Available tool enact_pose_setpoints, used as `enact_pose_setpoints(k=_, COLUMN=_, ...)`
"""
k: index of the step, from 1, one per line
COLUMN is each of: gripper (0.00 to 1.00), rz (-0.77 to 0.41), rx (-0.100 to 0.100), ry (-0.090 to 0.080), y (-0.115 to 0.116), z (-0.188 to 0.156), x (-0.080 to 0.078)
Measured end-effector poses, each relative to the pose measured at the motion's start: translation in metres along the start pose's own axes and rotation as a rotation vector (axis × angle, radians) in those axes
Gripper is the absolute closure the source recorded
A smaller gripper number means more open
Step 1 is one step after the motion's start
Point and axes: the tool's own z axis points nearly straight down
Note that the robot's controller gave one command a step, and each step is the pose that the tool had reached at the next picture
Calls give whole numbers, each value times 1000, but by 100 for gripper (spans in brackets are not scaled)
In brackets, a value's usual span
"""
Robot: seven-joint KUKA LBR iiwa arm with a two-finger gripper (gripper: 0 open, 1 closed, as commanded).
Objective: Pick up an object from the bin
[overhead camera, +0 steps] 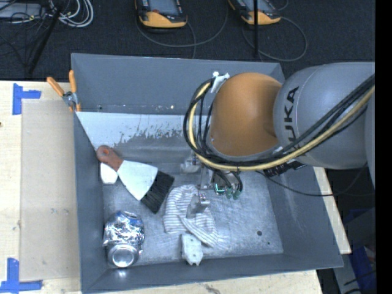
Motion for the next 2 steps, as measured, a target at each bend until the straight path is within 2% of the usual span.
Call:
enact_pose_setpoints(k=1, gripper=0, rz=3, rx=-1, ry=-7, y=-1, z=-4, x=-2)
enact_pose_setpoints(k=2, gripper=0, rz=-122, rx=0, ry=-12, y=12, z=34, x=-22)
